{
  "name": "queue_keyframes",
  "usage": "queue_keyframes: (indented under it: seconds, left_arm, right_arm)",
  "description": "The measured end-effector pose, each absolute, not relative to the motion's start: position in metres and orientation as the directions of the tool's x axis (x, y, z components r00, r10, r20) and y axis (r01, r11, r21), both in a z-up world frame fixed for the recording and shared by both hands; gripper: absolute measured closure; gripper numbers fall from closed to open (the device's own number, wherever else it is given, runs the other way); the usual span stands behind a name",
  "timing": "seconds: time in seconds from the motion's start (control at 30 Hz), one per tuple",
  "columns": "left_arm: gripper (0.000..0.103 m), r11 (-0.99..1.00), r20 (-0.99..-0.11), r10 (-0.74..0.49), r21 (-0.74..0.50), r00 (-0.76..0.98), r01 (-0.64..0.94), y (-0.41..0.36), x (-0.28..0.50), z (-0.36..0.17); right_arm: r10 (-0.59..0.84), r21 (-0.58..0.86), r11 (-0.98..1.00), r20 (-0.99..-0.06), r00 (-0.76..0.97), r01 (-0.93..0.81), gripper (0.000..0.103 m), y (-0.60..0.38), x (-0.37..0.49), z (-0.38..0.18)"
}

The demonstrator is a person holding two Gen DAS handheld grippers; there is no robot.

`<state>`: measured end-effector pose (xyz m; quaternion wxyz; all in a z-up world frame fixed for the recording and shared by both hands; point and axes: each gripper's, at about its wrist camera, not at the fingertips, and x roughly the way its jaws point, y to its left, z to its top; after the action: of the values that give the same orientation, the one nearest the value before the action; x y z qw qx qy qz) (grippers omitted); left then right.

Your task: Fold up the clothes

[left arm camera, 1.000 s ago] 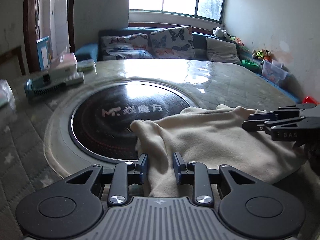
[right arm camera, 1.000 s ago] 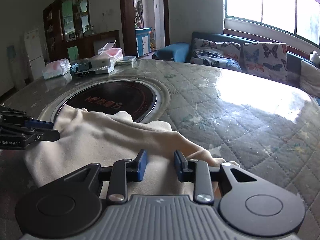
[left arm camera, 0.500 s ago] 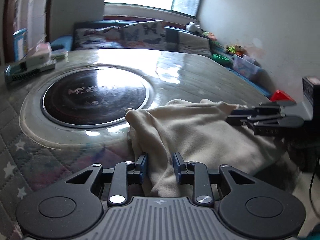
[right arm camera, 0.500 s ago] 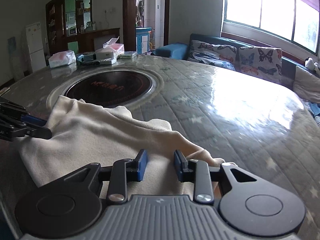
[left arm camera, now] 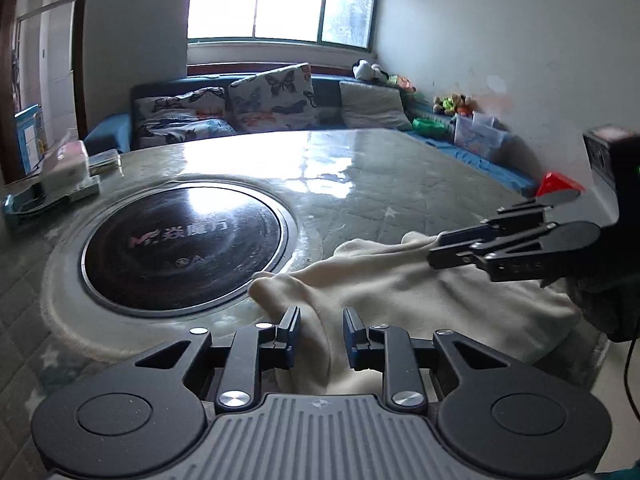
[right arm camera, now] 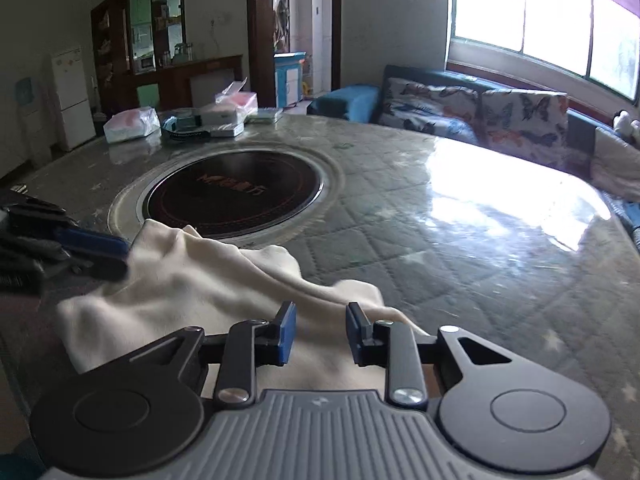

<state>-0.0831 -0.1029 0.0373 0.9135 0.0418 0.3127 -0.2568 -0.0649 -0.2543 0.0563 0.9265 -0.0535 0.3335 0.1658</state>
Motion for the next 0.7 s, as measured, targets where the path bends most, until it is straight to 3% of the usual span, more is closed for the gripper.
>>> queue_keyframes:
  seconds: [0.23,0.4,0.7]
  left_arm:
    - [0.077,0.876,-0.596,-0.429,-0.092,0.679,0.473,-0.100,-0.068,0.033]
    - [0.077,0.869,-0.574,-0.443,-0.084,0.689,0.488,-0.105,-0.067,0.039]
    - [0.076,0.877,-0.612,-0.415,-0.071,0.674,0.476,-0.113,-0.047,0.028]
  right_arm:
    - [0.243,0.046,0.958,-0.657,0.714,-0.284,0.082,-0.256,-0.040,0.046]
    - [0.301,0.037,0.934,-0.620,0.725,-0.356,0.081,-0.241,-0.043,0.061]
    - [0.304,0.009,0.919,-0.653,0.694,-0.393,0.081,-0.214,-0.020,0.043]
